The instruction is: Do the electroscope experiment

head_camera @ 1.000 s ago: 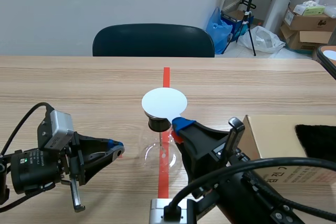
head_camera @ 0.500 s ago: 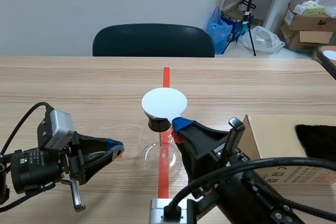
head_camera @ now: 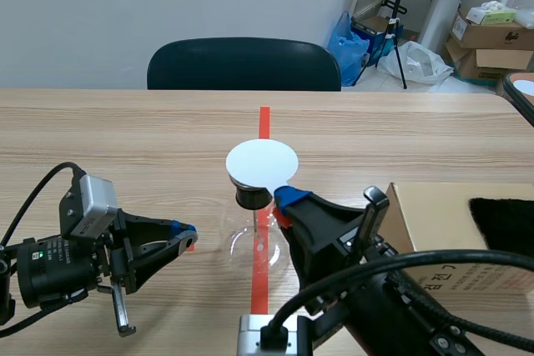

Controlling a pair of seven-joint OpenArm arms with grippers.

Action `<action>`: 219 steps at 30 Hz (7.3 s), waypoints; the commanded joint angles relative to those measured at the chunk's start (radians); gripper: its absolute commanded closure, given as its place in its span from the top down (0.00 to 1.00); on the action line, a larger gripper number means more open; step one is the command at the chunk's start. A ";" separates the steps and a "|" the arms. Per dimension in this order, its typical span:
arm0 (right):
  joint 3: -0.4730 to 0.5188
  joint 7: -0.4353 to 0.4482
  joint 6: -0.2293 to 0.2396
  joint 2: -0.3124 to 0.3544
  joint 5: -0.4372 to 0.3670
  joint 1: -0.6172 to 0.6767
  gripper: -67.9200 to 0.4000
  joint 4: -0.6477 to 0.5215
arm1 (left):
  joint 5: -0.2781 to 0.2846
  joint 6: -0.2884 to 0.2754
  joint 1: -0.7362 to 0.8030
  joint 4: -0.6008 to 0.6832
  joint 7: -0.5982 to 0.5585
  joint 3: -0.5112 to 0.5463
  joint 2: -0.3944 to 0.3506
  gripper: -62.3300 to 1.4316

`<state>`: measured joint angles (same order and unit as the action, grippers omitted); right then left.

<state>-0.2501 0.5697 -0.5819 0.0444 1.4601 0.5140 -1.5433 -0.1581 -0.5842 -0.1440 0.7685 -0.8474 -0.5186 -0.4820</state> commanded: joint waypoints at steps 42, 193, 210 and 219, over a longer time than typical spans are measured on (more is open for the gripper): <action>0.004 -0.486 -0.008 0.005 0.001 0.002 0.02 -0.006 | 0.008 -0.003 -0.002 0.020 -0.017 0.001 0.002 0.07; 0.004 0.055 -0.008 0.005 0.001 0.002 0.02 -0.006 | 0.009 0.013 -0.003 0.020 -0.024 0.003 0.002 0.07; 0.004 -0.122 -0.008 0.006 0.001 0.002 0.02 -0.006 | 0.009 0.013 -0.003 0.020 -0.024 0.003 0.002 0.07; 0.004 -0.354 -0.008 0.006 0.001 0.002 0.02 -0.006 | 0.009 0.013 -0.003 0.020 -0.024 0.003 0.002 0.07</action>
<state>-0.2501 0.2230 -0.5819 0.0444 1.4601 0.5159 -1.5433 -0.1581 -0.5701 -0.1440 0.7685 -0.8574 -0.5186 -0.4820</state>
